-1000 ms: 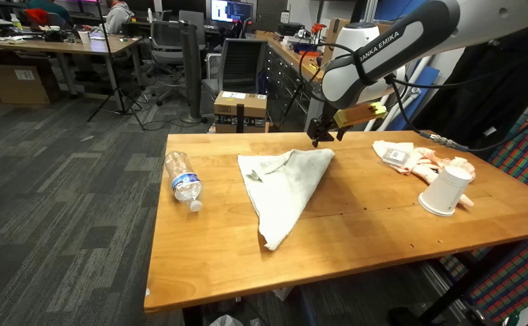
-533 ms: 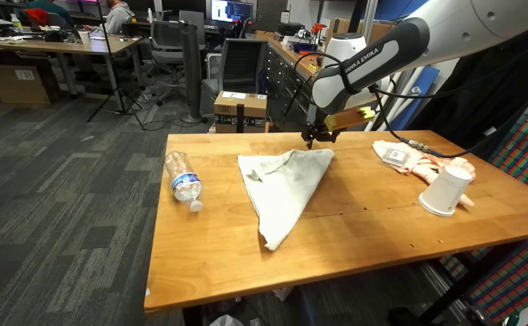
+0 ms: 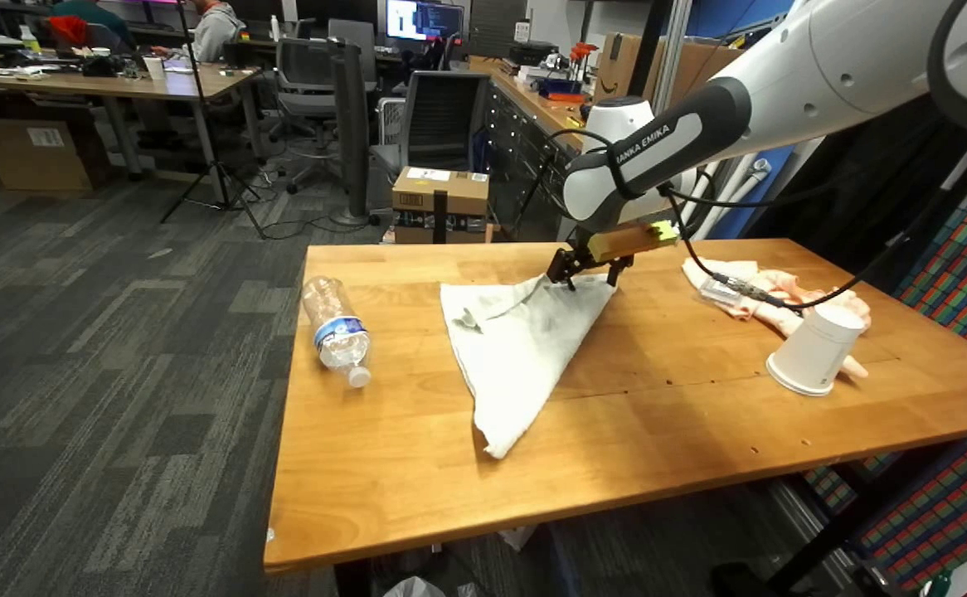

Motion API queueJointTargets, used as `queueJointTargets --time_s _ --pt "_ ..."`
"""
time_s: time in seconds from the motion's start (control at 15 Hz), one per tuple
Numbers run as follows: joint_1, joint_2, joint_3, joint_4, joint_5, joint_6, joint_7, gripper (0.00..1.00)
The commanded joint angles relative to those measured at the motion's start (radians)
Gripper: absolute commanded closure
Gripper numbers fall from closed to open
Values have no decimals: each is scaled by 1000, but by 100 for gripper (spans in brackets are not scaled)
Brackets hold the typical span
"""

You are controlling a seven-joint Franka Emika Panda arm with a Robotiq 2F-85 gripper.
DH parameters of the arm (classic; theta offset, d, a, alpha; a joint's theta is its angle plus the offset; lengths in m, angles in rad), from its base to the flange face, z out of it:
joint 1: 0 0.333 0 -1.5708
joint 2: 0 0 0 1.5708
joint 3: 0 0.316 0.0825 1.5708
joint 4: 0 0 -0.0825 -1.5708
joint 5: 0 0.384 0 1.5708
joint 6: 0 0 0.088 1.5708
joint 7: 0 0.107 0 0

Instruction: Fold the towel diagonally twice

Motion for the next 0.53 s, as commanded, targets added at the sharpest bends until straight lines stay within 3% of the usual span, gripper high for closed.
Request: queueJointTargets --time_s 0.0,0.07,0.47 --pt "3 38 -6 59 28 -49 -2 7" --pt "2 37 -3 63 31 -60 -3 27" --pt "2 13 4 43 31 -82 -7 73"
